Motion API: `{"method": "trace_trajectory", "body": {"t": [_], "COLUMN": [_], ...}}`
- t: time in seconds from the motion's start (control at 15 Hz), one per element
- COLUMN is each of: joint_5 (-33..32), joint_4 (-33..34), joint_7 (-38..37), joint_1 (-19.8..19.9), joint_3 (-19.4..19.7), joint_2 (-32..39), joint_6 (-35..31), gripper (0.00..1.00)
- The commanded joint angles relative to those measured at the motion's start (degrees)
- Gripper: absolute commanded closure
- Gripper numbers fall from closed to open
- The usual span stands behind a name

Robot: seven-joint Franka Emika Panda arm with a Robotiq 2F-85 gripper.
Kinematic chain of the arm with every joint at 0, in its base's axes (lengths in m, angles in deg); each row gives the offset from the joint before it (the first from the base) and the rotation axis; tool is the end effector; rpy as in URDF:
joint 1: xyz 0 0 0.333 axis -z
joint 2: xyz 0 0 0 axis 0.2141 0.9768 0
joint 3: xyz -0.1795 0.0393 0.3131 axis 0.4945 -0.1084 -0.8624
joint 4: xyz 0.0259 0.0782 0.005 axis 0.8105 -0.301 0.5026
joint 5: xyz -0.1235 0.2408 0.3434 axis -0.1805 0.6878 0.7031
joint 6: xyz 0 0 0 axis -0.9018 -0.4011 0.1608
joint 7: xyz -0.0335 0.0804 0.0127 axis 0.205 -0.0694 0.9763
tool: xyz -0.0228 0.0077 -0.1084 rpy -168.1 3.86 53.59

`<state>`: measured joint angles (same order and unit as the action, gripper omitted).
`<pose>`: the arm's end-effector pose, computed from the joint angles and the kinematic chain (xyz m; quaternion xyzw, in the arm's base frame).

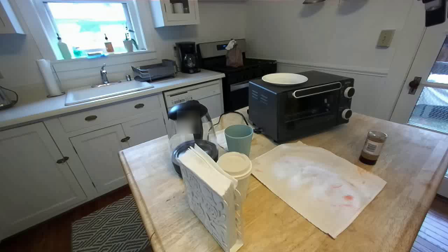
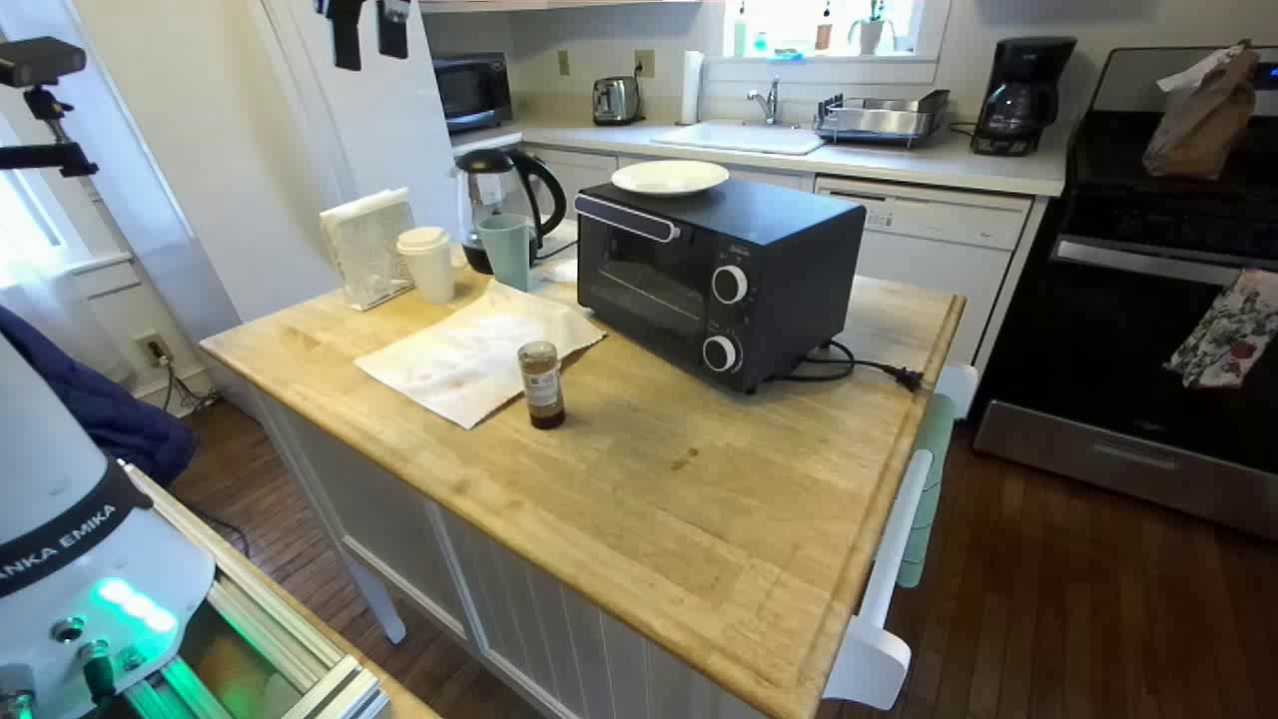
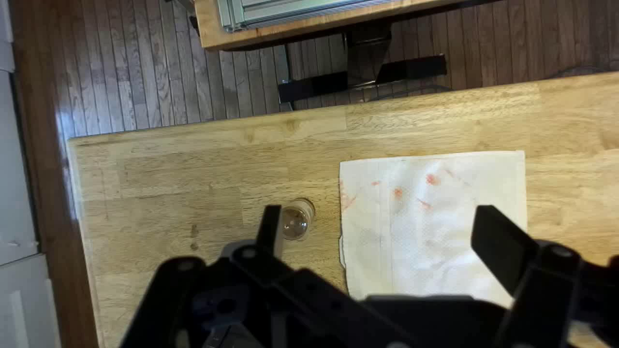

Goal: Put the spice bottle upright on the towel

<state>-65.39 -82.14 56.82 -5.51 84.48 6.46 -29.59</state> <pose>0.4138 -0.0774 0.5921 0.9846 -0.0976 -0.1346 0.0535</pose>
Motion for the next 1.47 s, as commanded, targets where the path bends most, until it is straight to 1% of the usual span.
{"method": "trace_trajectory", "body": {"t": [0.0,0.73,1.07,1.13,1.4], "joint_5": [-0.23,-0.23,3.26,4.01,7.35], "joint_4": [0.17,0.17,0.49,0.70,1.32], "joint_7": [-0.26,-0.26,0.85,-0.04,1.67], "joint_1": [-0.92,-0.92,-1.66,-1.68,-2.63], "joint_3": [0.75,0.75,1.61,1.51,1.09], "joint_2": [0.06,0.06,9.01,11.53,19.65], "joint_6": [0.19,0.19,0.35,0.30,-0.37], "gripper": [0.00,0.00,0.00,0.00,0.00]}}
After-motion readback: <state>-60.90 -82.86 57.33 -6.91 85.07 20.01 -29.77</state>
